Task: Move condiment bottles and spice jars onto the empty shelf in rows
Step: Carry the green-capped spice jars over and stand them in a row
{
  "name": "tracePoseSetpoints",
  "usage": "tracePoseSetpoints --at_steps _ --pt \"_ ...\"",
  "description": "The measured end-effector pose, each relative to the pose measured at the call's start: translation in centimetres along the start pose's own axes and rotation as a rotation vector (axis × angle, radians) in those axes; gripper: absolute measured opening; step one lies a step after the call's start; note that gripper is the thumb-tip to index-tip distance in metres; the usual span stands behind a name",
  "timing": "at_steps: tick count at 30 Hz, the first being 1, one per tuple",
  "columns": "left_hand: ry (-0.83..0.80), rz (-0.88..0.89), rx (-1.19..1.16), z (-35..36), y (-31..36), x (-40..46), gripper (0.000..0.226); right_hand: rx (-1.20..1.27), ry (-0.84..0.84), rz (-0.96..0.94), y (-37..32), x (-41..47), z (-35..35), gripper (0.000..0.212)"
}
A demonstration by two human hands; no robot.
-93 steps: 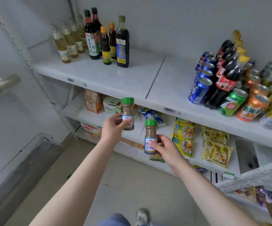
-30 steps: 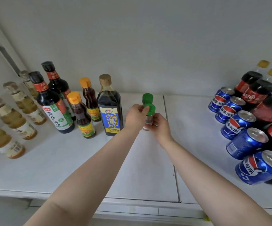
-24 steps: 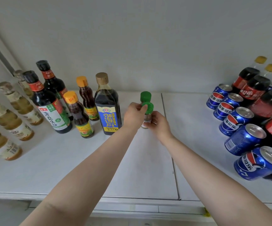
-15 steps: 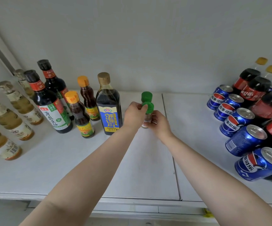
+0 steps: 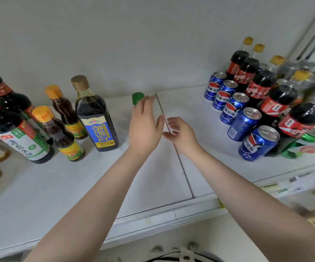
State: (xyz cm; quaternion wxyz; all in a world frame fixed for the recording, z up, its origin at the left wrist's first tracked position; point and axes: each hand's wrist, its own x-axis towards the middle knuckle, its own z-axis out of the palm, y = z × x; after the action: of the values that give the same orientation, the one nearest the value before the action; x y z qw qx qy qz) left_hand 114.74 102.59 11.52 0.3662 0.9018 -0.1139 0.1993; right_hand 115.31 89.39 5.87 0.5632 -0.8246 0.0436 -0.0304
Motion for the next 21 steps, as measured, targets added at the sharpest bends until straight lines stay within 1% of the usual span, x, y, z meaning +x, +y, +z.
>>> tracePoseSetpoints --at_steps 2,4,8,10,12,15,18,21 --pt "-0.085 0.099 -0.018 1.2 1.5 -1.3 0.054 -0.073 0.067 -0.006 0.4 -2.6 -3.0 0.049" --pt "-0.180 0.163 -0.048 2.9 3.5 -3.0 0.054 -0.166 0.136 -0.002 1.1 -5.7 -6.3 0.051" --pt "-0.386 0.306 -0.067 7.0 8.3 -7.7 0.053 -0.329 0.327 0.073 4.0 -13.5 -13.0 0.050" --pt "-0.480 0.395 -0.084 8.8 11.0 -10.6 0.053 -0.414 0.429 0.147 5.9 -18.0 -16.1 0.050" --pt "-0.571 0.483 -0.111 10.7 13.9 -13.8 0.052 -0.495 0.495 0.240 7.6 -22.9 -18.7 0.052" --pt "-0.725 0.598 -0.137 13.5 18.5 -19.3 0.050 -0.608 0.554 0.375 10.2 -30.7 -22.1 0.053" --pt "-0.837 0.741 -0.131 16.3 23.1 -25.4 0.049 -0.677 0.616 0.498 12.7 -38.7 -24.9 0.054" --pt "-0.973 0.809 -0.106 18.6 27.6 -32.5 0.051 -0.695 0.654 0.645 15.0 -47.2 -27.3 0.055"
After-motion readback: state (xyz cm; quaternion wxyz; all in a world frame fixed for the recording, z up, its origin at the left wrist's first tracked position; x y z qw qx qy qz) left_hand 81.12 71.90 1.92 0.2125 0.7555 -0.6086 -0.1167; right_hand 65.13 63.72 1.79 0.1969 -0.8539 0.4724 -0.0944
